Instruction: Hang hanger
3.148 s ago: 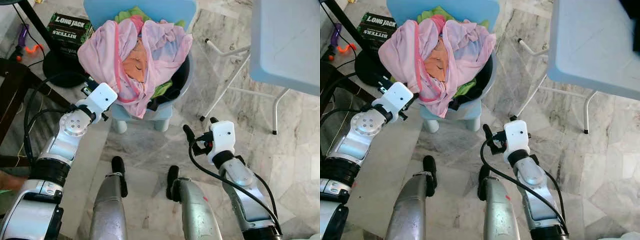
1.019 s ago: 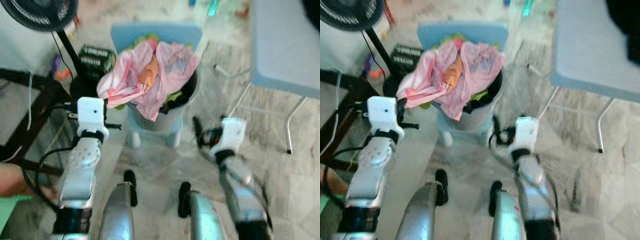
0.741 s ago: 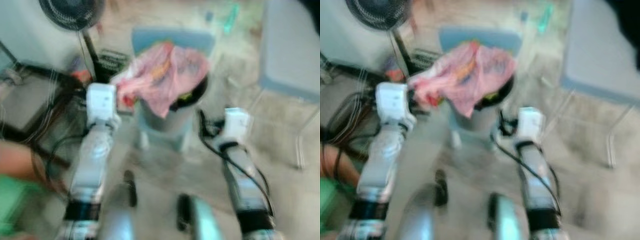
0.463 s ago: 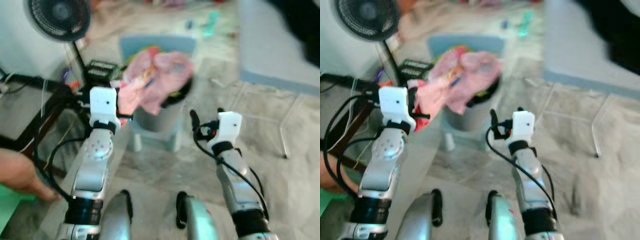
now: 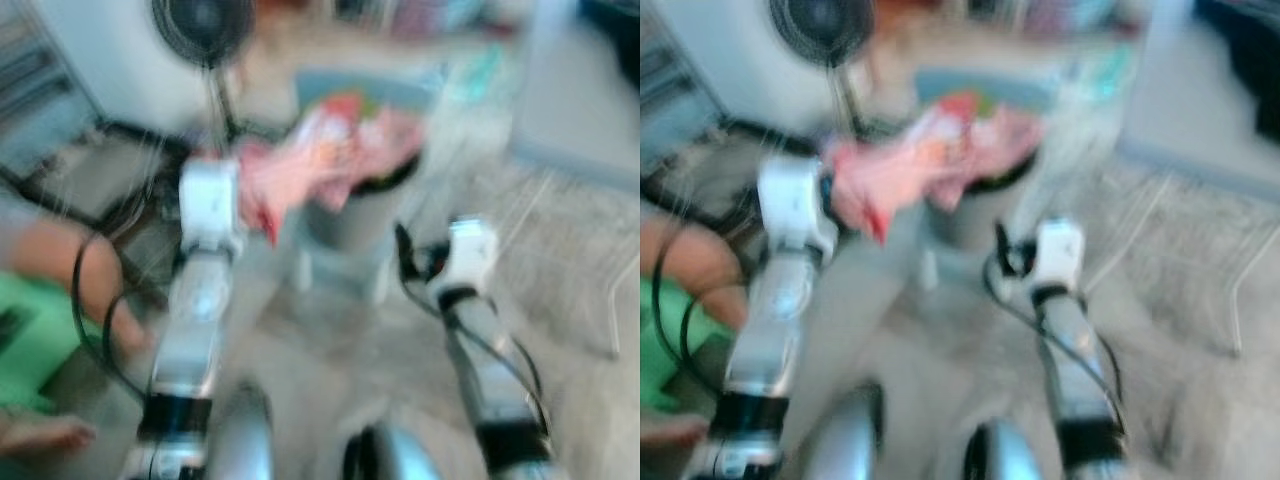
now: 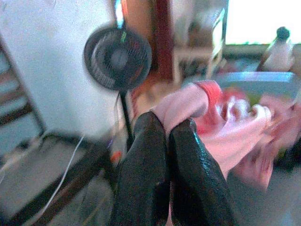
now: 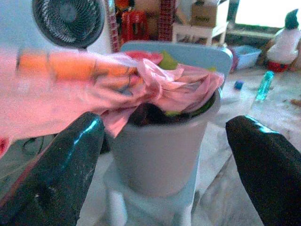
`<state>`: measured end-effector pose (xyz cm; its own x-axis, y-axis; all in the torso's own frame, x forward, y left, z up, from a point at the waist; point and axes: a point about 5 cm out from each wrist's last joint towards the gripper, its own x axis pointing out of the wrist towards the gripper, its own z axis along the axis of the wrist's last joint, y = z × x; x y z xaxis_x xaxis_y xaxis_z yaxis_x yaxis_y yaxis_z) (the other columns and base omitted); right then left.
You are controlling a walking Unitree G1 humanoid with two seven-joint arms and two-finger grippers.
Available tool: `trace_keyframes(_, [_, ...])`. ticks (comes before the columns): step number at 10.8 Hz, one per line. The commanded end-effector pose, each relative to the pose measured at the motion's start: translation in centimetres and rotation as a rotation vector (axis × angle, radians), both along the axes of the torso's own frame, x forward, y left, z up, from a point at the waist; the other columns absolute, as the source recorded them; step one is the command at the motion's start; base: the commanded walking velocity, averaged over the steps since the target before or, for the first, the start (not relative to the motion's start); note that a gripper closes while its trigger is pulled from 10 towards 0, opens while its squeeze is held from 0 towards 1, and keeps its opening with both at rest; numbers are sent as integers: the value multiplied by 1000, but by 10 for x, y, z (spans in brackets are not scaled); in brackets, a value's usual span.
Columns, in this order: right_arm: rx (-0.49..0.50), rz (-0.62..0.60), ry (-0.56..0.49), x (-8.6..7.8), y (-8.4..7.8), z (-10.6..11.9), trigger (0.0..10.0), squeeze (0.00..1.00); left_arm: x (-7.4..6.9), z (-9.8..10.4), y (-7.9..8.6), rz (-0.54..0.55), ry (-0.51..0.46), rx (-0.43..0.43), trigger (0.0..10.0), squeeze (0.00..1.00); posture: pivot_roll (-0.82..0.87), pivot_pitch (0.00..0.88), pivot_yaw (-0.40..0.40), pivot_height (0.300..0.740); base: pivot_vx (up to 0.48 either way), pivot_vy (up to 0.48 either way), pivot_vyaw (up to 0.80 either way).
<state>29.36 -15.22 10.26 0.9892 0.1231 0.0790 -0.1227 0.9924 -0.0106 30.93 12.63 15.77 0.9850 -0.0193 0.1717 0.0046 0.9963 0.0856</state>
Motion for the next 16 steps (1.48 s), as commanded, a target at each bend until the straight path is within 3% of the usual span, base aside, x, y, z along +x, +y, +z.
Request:
trace_keyframes(1, [-2,-9,-6,0,-3,2,10000,0,4,13,-10,-42,-37,-24,10000,0,-59,218,-19,740,0,0,0])
trace_keyframes(3, [-8,-8,-7,0,-4,2,10000,0,3,14,-31,-160,-28,-36,10000,0,-59,224,-23,740,0,0,0])
trace_keyframes(6, [-18,-4,-7,-1,-4,3,10000,0,0,14,-37,-174,-15,-97,10000,0,-62,231,-30,740,0,0,0])
trace_keyframes(7, [-21,1,-7,-1,-3,3,10000,0,-1,15,-53,-279,14,-129,10000,0,-62,233,-32,740,0,0,0])
trace_keyframes(8, [-21,2,-8,0,-2,3,10000,0,-14,18,-85,-580,55,-132,10000,0,-60,233,-34,740,0,0,0])
trace_keyframes(9, [-21,4,-9,1,-2,4,10000,0,-26,36,-109,-772,-24,-67,10000,0,-56,233,-35,740,0,0,0])
trace_keyframes(11, [-21,6,-12,3,1,4,10000,0,-29,67,-136,-877,-79,-144,10000,0,-58,234,-31,740,0,0,0])
trace_keyframes(12, [-19,4,-14,3,2,5,10000,0,-30,73,-143,-890,-81,-208,10000,0,-61,233,-27,740,0,0,0])
trace_keyframes(14, [-20,-9,-15,1,0,4,10000,0,-26,65,-130,-765,-93,-171,10000,0,-63,236,-23,740,0,0,0])
trace_keyframes(15, [-21,-12,-12,1,-1,3,10000,0,-15,48,-106,-604,-45,-132,10000,0,-47,245,-26,740,0,0,0])
trace_keyframes(16, [-24,-4,-6,2,0,2,10000,0,-6,15,-57,-309,62,-112,10000,0,-28,251,-31,740,0,0,0])
